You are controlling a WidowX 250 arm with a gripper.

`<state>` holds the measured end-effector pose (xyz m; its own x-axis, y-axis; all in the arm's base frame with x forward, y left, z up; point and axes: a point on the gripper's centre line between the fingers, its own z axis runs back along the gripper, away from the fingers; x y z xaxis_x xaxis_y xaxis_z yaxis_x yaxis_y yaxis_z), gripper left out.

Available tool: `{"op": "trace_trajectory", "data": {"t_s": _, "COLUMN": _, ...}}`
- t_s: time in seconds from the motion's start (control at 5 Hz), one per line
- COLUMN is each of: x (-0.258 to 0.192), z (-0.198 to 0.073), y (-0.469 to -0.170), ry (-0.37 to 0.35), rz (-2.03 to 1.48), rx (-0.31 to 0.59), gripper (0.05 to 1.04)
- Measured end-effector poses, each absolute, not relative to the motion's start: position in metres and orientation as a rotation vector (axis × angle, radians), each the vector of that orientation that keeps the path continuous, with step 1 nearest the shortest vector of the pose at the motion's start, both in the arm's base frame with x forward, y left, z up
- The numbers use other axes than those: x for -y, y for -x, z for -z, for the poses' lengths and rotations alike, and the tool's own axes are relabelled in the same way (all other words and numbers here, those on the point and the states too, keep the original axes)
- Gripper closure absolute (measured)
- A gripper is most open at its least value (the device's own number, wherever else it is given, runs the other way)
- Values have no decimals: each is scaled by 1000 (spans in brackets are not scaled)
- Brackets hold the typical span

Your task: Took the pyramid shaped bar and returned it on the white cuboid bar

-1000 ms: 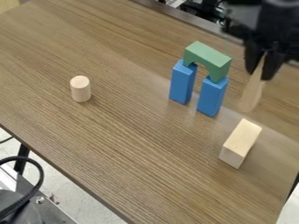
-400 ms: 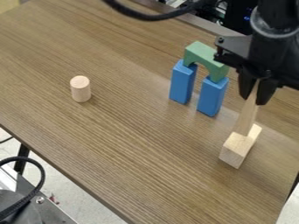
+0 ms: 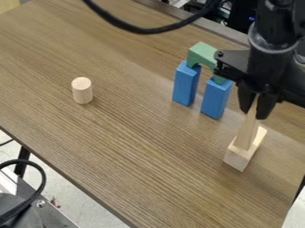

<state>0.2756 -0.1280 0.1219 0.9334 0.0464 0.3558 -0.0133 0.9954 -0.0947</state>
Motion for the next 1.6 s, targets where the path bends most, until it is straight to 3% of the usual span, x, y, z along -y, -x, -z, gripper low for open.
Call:
{"op": "trace_trajectory", "data": {"t_s": 0.6, "x": 141, "z": -110, "y": -276, "ry": 71, "rz": 106, "rx": 360, "gripper": 957}}
{"op": "trace_trajectory", "data": {"t_s": 1.2, "x": 146, "z": -118, "y": -288, "ry": 74, "rz": 121, "rx": 398, "gripper": 957}}
{"op": "trace_trajectory", "data": {"t_s": 1.6, "x": 137, "z": -121, "y": -295, "ry": 39, "rz": 24, "rx": 439, "gripper": 957}}
